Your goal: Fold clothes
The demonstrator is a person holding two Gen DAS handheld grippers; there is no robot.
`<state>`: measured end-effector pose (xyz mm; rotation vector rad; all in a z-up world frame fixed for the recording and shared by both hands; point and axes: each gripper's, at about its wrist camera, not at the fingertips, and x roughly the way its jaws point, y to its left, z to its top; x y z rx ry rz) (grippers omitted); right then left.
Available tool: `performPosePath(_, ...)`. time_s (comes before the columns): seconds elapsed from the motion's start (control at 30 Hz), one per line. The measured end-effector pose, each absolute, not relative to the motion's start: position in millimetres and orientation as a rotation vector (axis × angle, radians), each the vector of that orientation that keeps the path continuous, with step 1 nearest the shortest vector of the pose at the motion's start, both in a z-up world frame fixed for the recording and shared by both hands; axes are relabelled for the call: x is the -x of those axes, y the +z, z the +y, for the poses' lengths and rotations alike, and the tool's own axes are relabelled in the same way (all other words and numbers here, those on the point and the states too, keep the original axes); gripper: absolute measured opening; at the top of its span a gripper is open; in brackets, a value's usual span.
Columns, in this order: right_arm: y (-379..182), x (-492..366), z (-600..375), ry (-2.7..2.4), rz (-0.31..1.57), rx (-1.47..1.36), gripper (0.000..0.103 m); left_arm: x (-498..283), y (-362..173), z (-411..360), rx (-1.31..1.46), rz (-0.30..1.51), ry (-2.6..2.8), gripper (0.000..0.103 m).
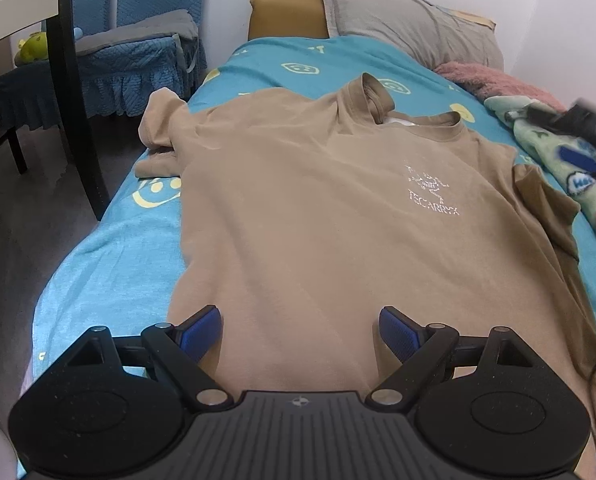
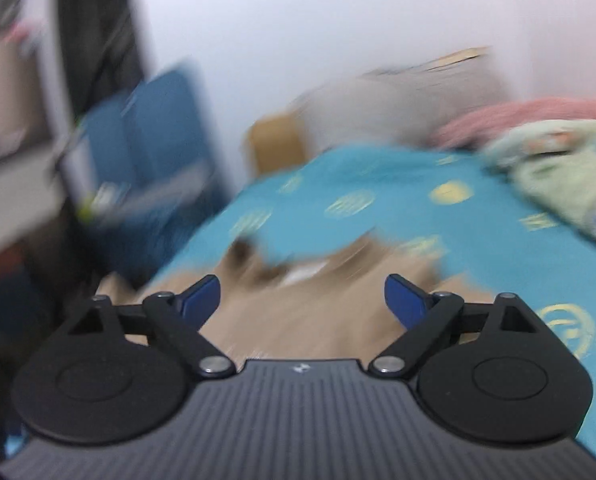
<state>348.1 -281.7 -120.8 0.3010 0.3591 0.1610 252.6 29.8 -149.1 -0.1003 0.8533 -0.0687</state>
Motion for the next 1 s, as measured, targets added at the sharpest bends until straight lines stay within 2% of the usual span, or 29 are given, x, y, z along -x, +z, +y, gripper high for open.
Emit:
performPosePath(0.1, -132.2, -356.7, -335.0, -0.035, 0.411, -0.533, 0.090, -252.5, -151.4, 29.2, 0.096, 0.855, -0.070, 0.088)
performPosePath(0.27, -190.3, -363.2, -388.6, -0.140, 0.532, -0.890, 0.092, -253.8, -155.2, 27.8, 0.089, 0.856, -0.066, 0.088)
performPosePath(0.37, -207.6, -376.5, -382.2, -0.061, 0.575, -0.956, 0.092, -254.7, -157.8, 25.2, 0.075, 0.854, -0.064, 0.089)
performPosePath(0.4, -204.6, -384.6, -373.1, -0.026, 0.581, -0.917, 0.088, -254.8, -158.5, 24.4, 0.070, 0.852, -0.065, 0.089)
performPosePath(0.43, -201.7, -392.7, -364.1, 0.008, 0.585, -0.877, 0.079, -254.7, -159.2, 23.8, 0.067, 0.849, -0.066, 0.090)
performPosePath(0.5, -191.1, -405.2, -345.4, 0.036, 0.598, -0.760, 0.034, -254.8, -160.7, 22.6, 0.059, 0.843, -0.067, 0.091)
performPosePath(0.57, -175.1, -412.3, -330.3, 0.012, 0.592, -0.624, 0.009, -255.0, -162.0, 21.4, 0.051, 0.839, -0.066, 0.091)
performPosePath(0.77, -134.4, -412.5, -371.1, -0.163, 0.465, -0.509, 0.005, -252.9, -165.0, 18.0, 0.019, 0.824, -0.061, 0.091)
performPosePath(1.0, -151.9, -388.4, -438.0, -0.303, 0.480, -0.629, 0.008, -252.9, -166.3, 14.8, -0.002, 0.820, -0.051, 0.092)
